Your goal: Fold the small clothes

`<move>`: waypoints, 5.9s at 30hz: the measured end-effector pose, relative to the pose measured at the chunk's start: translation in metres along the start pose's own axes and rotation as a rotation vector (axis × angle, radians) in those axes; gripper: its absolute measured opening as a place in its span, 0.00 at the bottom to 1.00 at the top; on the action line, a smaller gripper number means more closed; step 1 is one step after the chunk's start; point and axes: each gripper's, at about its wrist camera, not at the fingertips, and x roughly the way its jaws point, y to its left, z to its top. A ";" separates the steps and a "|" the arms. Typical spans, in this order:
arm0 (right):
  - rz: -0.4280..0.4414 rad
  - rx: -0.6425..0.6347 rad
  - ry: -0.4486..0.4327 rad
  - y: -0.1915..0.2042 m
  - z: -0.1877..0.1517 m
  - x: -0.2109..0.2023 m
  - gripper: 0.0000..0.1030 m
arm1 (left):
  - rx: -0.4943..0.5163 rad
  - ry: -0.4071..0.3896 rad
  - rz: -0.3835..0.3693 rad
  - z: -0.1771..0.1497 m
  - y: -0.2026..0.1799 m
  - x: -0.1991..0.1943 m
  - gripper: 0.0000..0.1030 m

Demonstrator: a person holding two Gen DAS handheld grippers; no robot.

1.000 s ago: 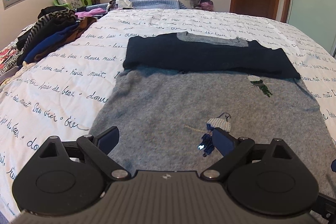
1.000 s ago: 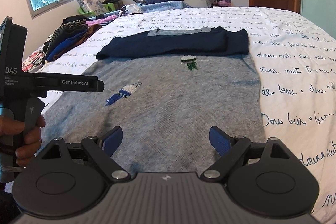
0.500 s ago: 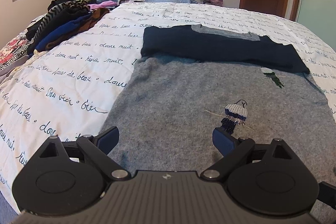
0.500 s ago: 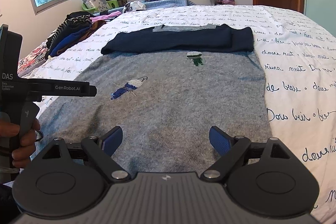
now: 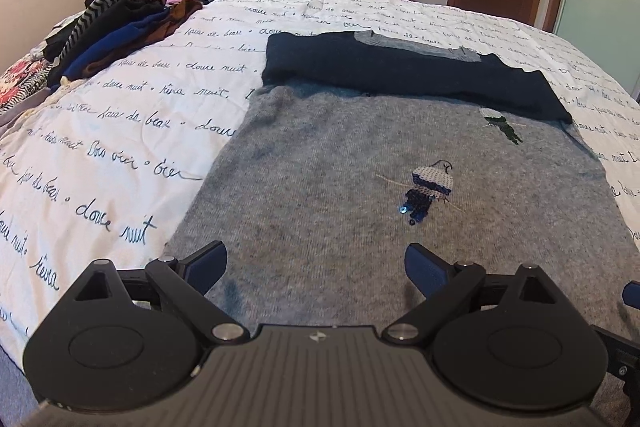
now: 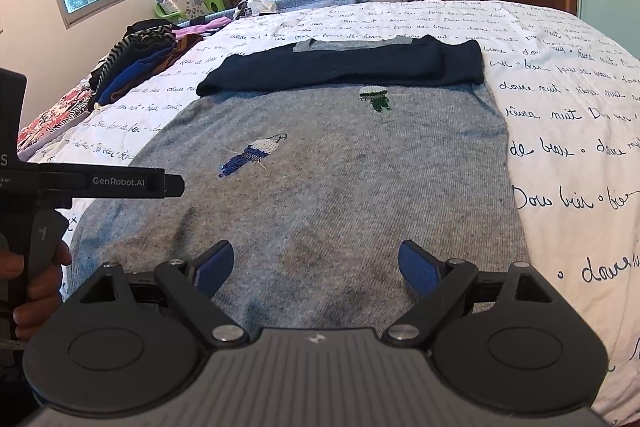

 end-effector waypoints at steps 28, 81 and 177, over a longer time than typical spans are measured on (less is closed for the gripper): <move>-0.007 -0.007 0.018 0.005 -0.007 -0.003 0.88 | 0.055 0.037 -0.001 -0.021 -0.006 -0.014 0.92; 0.087 0.026 -0.033 -0.047 -0.002 -0.018 0.88 | 0.008 -0.037 -0.072 -0.017 0.099 -0.016 0.92; 0.687 0.252 -0.098 -0.110 -0.013 -0.012 0.09 | -0.074 -0.091 -0.868 -0.011 0.154 -0.014 0.09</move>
